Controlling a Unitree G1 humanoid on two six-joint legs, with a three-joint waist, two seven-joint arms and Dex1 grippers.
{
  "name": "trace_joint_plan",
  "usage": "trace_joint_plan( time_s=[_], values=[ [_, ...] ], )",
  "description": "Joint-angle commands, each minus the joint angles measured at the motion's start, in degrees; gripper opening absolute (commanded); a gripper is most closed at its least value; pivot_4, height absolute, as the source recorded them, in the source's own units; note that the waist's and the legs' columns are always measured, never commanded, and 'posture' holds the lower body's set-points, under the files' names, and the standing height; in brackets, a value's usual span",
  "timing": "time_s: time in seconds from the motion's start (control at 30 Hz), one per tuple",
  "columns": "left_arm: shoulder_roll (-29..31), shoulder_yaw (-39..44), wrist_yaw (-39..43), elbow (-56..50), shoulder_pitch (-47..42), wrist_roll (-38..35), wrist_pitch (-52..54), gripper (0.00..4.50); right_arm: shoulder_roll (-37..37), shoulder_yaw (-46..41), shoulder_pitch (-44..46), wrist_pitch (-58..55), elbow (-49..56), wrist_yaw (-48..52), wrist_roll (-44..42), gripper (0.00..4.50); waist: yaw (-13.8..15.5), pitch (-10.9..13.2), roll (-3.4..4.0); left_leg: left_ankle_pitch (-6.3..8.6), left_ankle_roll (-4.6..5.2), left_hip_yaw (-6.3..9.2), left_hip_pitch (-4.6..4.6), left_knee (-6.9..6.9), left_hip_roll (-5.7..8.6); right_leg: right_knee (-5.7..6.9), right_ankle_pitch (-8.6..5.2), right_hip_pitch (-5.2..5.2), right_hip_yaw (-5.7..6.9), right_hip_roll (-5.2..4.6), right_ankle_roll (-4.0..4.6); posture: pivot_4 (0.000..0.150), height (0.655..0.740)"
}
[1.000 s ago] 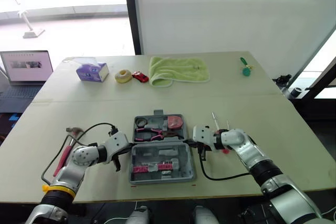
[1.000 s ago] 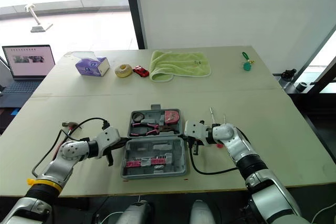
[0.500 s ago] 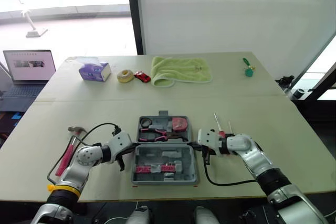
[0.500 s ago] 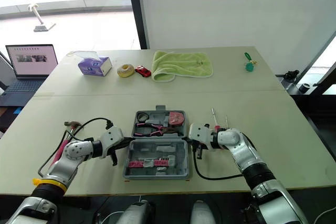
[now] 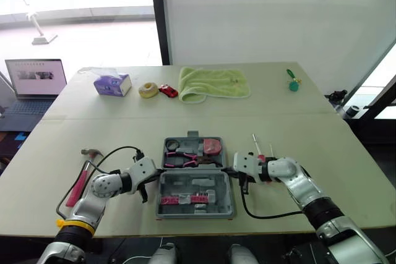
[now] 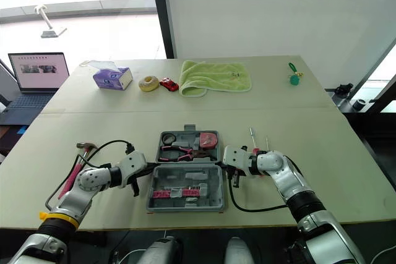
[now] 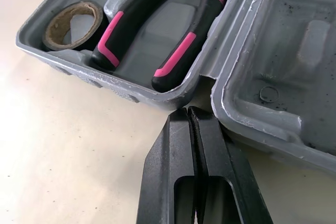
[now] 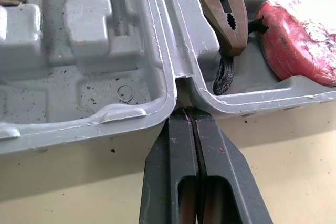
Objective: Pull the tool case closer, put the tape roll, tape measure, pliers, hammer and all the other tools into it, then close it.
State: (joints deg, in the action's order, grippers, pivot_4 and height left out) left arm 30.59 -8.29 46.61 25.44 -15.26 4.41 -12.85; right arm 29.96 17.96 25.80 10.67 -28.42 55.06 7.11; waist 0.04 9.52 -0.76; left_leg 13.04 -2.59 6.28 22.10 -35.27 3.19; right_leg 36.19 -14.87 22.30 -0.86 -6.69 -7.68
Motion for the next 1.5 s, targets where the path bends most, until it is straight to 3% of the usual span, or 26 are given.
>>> trace_joint_plan(
  time_s=[0.03,0.23,0.37,0.47,0.57,0.73,0.8,0.83,1.07,1.33,1.43,1.5],
  values=[
    [2.7,3.2,-1.3,2.2,1.1,-1.2,1.4,0.03,3.2,-1.2,-2.0,-0.4,-2.5,-1.5,1.6,0.0,-0.2,0.0,0.0,0.0,0.0,0.0,0.0,0.01,0.0,0.0,0.0,0.0,0.0,0.0,0.0,0.15,0.74],
    [4.3,8.1,0.6,-2.6,5.1,-8.4,4.3,0.03,7.5,-6.3,-6.0,0.9,7.9,-3.2,-1.6,0.0,-0.7,0.0,0.02,0.0,0.0,0.01,0.09,0.04,0.0,-0.01,-0.02,0.1,-0.01,-0.02,-0.03,0.15,0.74],
    [5.1,13.7,1.6,-9.2,9.6,-14.8,7.2,0.03,10.7,-14.5,-10.4,2.2,16.9,-4.6,-7.9,0.0,-0.9,0.1,0.05,0.0,0.0,0.03,0.31,0.05,-0.03,0.02,-0.02,0.37,-0.05,-0.03,-0.02,0.15,0.74],
    [5.4,19.1,-2.7,-12.0,13.9,-15.8,7.0,0.0,11.6,-23.6,-16.3,2.4,19.2,-6.8,-14.0,0.86,-0.8,0.2,0.04,0.0,0.0,0.05,0.32,0.05,-0.06,0.02,-0.02,0.37,-0.05,-0.02,-0.02,0.15,0.74],
    [5.2,26.1,-5.3,-13.0,18.5,-18.8,5.6,0.82,11.5,-31.2,-23.9,1.5,20.6,-7.8,-18.8,2.23,-0.6,0.2,-0.03,0.03,0.02,0.09,0.31,0.08,-0.08,-0.09,-0.03,0.29,-0.04,-0.08,-0.01,0.15,0.74],
    [6.5,37.9,-5.6,-8.7,24.3,-24.9,4.2,3.3,9.3,-41.4,-33.8,-0.4,19.8,-8.3,-27.4,4.49,-0.6,0.2,-0.08,0.08,0.1,0.06,0.35,0.09,-0.09,-0.14,-0.18,0.32,-0.09,-0.14,0.18,0.15,0.74],
    [6.4,42.6,-6.3,-6.3,26.7,-26.8,3.4,4.36,8.6,-44.8,-36.3,0.0,15.9,-9.0,-28.5,4.5,-0.8,0.2,-0.08,0.08,0.1,0.04,0.29,0.06,-0.15,-0.14,-0.2,0.28,-0.1,-0.14,0.24,0.15,0.74],
    [6.0,44.3,-6.6,-5.8,27.8,-27.5,2.8,4.44,8.4,-45.9,-37.1,0.3,13.9,-9.1,-28.9,4.5,-0.8,0.2,-0.11,0.08,0.09,0.01,0.27,0.06,-0.19,-0.15,-0.22,0.27,-0.12,-0.14,0.27,0.15,0.74],
    [4.9,50.2,-7.6,0.6,30.9,-30.3,1.5,4.44,7.2,-51.5,-37.4,0.4,5.2,-10.6,-31.8,4.5,-0.7,0.2,-0.12,0.1,0.11,-0.07,0.28,0.07,-0.24,-0.23,-0.25,0.26,-0.14,-0.18,0.29,0.15,0.74],
    [6.8,48.1,-3.7,2.2,28.8,-29.7,1.2,4.44,6.5,-49.6,-34.1,-3.9,9.1,-11.8,-32.7,4.5,-0.7,0.2,-0.13,0.1,0.1,-0.04,0.28,0.06,-0.24,-0.23,-0.25,0.25,-0.13,-0.18,0.3,0.15,0.74],
    [7.9,45.9,-0.9,0.4,27.7,-29.7,3.3,4.44,7.0,-48.7,-33.1,-9.1,13.3,-11.1,-34.8,4.5,-0.7,0.2,-0.12,0.1,0.11,-0.04,0.29,0.07,-0.24,-0.23,-0.25,0.26,-0.13,-0.18,0.3,0.15,0.74],
    [9.7,42.5,3.7,-2.6,27.4,-29.6,5.8,4.44,7.8,-48.4,-32.1,-21.2,18.1,-10.2,-42.2,4.5,-0.7,0.2,-0.12,0.1,0.11,-0.04,0.3,0.07,-0.24,-0.23,-0.25,0.26,-0.14,-0.18,0.3,0.15,0.74]
  ],
)
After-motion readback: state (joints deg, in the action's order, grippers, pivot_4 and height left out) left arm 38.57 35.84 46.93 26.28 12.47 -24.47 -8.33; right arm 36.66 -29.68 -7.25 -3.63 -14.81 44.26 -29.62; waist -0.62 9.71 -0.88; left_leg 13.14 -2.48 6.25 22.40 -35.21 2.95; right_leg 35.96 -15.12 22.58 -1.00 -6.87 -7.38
